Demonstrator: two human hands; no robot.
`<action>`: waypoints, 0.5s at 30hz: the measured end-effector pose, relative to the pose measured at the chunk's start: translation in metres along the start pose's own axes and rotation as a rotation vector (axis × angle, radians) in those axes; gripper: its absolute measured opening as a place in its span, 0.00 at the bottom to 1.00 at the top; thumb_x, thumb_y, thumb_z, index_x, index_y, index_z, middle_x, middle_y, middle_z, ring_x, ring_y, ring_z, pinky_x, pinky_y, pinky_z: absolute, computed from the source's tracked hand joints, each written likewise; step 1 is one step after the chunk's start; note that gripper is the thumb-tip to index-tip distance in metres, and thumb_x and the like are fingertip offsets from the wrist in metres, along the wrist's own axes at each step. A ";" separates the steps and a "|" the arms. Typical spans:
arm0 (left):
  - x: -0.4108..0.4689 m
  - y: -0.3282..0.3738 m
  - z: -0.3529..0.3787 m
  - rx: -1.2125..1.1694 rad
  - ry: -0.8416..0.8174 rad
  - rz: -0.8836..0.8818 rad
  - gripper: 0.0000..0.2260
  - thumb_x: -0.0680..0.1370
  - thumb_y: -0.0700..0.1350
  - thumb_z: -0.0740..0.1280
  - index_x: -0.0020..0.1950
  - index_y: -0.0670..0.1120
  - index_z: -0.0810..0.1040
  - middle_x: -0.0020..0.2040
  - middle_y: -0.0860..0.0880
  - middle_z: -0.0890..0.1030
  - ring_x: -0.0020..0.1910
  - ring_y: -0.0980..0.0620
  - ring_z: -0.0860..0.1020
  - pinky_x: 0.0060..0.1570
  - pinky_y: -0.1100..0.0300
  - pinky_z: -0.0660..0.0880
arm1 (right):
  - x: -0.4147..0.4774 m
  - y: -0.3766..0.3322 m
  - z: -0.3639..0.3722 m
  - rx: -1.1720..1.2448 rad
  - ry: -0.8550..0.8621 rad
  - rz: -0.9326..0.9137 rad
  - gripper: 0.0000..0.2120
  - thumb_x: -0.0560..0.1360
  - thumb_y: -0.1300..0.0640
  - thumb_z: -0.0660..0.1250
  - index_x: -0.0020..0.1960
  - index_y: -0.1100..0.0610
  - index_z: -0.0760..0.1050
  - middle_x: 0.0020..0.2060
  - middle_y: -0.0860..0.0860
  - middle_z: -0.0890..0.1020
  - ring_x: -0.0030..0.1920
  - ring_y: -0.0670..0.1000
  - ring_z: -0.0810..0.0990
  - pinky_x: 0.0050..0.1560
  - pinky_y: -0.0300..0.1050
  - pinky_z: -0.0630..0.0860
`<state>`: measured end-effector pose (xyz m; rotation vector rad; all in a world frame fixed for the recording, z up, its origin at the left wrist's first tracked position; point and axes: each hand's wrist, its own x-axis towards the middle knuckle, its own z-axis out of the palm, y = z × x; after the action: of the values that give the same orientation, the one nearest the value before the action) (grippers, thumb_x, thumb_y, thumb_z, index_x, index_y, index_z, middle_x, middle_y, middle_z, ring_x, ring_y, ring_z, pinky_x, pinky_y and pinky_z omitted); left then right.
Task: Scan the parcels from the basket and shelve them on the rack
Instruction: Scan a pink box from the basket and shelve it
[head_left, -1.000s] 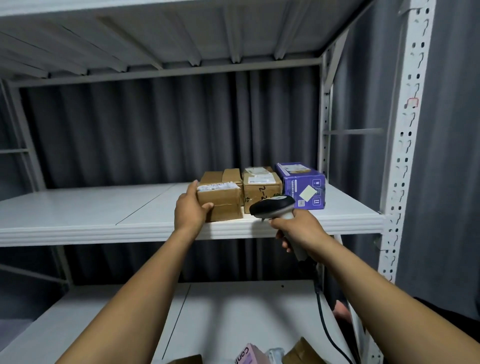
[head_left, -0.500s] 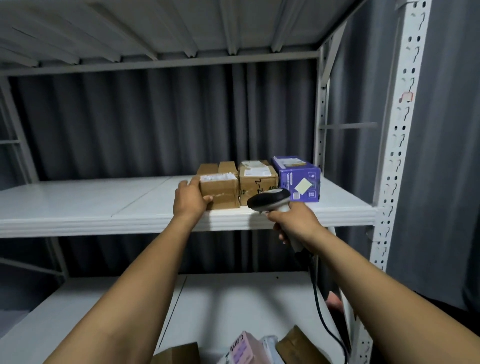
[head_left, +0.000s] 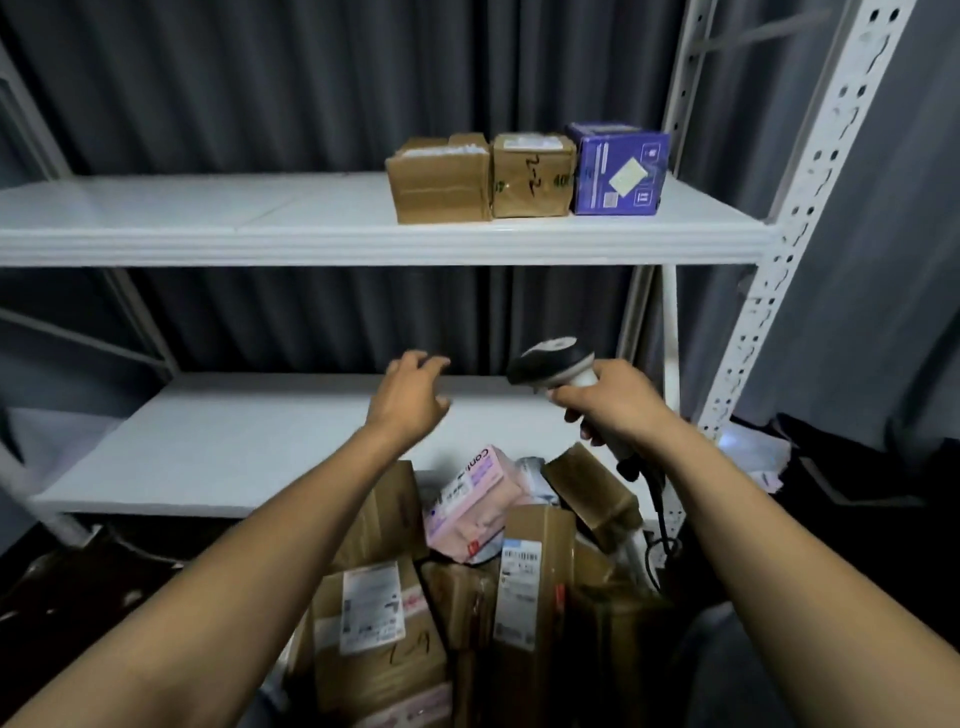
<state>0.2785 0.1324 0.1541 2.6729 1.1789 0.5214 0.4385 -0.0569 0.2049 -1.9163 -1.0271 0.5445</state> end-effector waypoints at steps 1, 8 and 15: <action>-0.010 -0.002 0.016 0.022 -0.056 0.001 0.27 0.76 0.48 0.69 0.73 0.49 0.67 0.72 0.43 0.66 0.69 0.41 0.66 0.67 0.53 0.66 | -0.005 0.010 0.004 -0.044 -0.009 0.010 0.05 0.73 0.56 0.72 0.42 0.57 0.78 0.32 0.53 0.82 0.22 0.48 0.75 0.27 0.42 0.73; -0.037 0.004 0.099 0.027 -0.349 -0.015 0.25 0.78 0.50 0.65 0.74 0.48 0.65 0.70 0.40 0.68 0.67 0.41 0.67 0.66 0.50 0.67 | -0.013 0.077 0.017 -0.219 -0.009 0.105 0.13 0.71 0.51 0.72 0.50 0.59 0.80 0.43 0.56 0.84 0.44 0.56 0.82 0.45 0.48 0.79; -0.009 0.016 0.144 0.105 -0.486 -0.024 0.34 0.75 0.53 0.69 0.77 0.53 0.56 0.74 0.42 0.61 0.72 0.41 0.62 0.67 0.48 0.66 | -0.006 0.118 0.017 -0.218 -0.016 0.185 0.12 0.75 0.51 0.69 0.50 0.61 0.79 0.42 0.55 0.81 0.44 0.55 0.78 0.43 0.44 0.73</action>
<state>0.3390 0.1128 0.0239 2.6413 1.1081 -0.1968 0.4758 -0.0866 0.0955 -2.2186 -0.9569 0.5717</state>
